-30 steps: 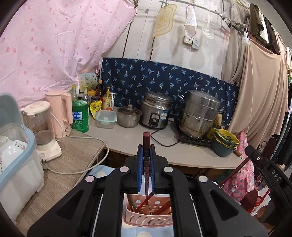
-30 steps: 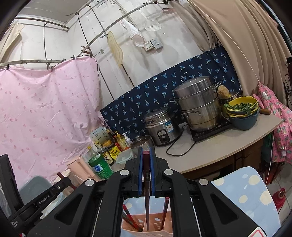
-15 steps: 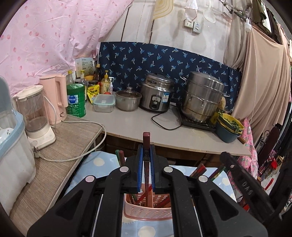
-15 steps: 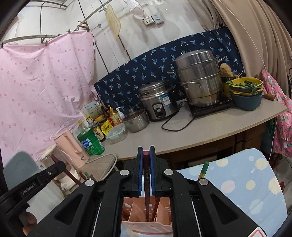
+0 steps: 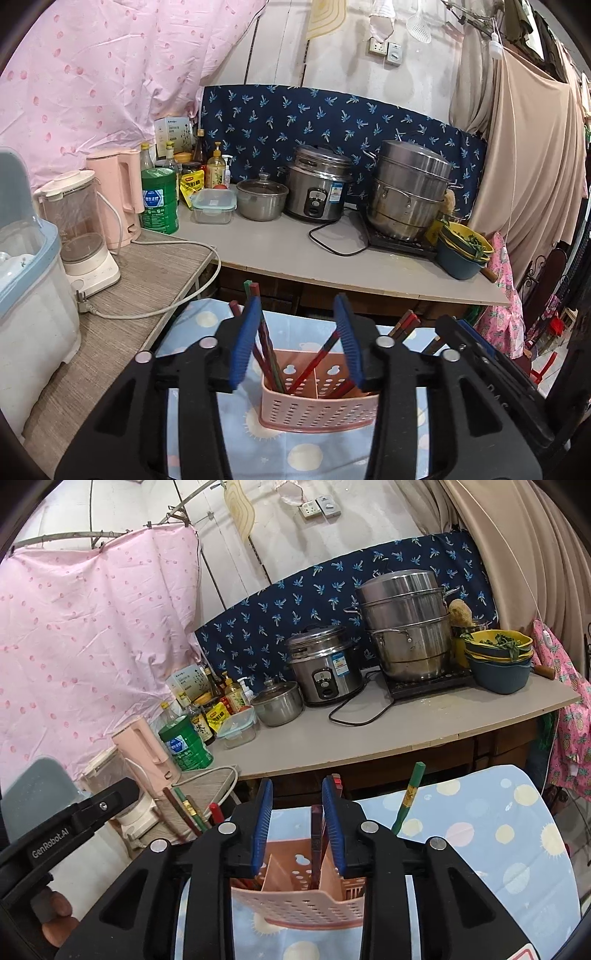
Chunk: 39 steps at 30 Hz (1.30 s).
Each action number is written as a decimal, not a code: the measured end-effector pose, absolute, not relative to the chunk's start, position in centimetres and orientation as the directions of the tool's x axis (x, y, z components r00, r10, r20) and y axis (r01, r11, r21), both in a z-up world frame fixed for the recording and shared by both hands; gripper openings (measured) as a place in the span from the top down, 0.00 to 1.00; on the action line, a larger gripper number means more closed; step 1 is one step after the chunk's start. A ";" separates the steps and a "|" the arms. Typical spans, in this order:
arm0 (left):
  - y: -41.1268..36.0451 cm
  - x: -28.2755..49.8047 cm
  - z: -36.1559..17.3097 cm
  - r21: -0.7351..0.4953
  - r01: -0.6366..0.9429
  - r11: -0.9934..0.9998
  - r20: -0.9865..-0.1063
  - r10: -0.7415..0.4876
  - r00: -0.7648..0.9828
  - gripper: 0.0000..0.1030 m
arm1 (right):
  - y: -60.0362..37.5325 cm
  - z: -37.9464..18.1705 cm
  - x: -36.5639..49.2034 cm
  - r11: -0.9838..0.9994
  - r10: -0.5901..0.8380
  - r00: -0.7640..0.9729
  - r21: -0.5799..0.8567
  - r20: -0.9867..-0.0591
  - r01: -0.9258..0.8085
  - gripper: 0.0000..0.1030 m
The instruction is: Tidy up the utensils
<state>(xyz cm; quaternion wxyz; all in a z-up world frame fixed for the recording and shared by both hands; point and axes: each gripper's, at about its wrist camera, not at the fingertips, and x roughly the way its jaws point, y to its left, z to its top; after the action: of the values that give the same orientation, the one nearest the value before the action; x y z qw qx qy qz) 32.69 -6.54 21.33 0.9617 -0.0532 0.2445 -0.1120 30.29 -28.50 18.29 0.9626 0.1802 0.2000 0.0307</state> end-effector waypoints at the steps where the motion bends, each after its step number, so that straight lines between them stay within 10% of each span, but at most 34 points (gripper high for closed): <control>1: -6.5 32.3 21.4 -0.154 0.191 0.969 -0.457 -0.242 0.856 0.53 | -28.5 18.5 29.7 0.934 0.128 0.921 0.358 -0.369 0.014 0.70; 11: -6.4 27.2 20.7 -0.113 0.203 0.973 -0.470 -0.233 0.851 0.31 | -28.0 18.2 22.9 0.940 0.136 0.922 0.342 -0.363 -0.004 0.62; 39: -4.8 17.0 12.1 0.022 0.116 0.993 -0.657 -0.073 0.751 0.12 | -24.0 12.1 10.4 0.974 0.055 0.830 0.214 -0.555 0.078 0.33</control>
<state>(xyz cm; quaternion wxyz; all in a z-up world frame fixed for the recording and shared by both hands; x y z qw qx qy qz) 17.03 -4.82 12.12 0.9351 0.0305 0.3495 -0.0506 10.43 -24.03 12.12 0.9497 0.1146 0.2913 -0.0061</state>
